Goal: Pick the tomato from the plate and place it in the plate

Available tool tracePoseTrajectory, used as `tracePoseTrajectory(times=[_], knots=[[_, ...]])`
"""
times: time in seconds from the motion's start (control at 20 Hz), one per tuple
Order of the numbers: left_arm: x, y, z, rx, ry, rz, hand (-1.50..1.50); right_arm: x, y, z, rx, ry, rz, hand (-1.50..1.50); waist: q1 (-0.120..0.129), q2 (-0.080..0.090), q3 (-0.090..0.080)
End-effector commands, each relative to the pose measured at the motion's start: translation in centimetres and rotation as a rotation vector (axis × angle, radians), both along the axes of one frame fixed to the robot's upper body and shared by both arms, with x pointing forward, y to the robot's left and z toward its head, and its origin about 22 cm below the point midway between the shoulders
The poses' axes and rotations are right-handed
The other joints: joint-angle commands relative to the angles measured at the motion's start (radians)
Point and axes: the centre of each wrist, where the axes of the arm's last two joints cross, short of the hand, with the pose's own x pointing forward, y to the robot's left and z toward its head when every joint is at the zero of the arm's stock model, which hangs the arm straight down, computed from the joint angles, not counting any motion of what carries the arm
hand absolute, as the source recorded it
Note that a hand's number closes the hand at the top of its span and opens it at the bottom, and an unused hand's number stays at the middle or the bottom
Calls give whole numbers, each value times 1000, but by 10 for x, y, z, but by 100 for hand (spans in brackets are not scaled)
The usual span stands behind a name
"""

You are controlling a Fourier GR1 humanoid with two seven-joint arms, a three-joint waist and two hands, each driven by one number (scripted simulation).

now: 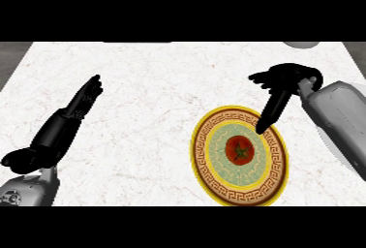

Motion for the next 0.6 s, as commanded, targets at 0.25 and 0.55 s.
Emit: tracePoseTrajectory(times=[0.25, 0.55], knots=[[9, 12, 4, -2, 3, 0, 0, 0, 5, -31, -101, 151, 68, -150, 1, 1, 0], [9, 10, 17, 10, 5, 13, 0, -15, 42, -62, -102, 219, 101, -150, -2, -1, 0]])
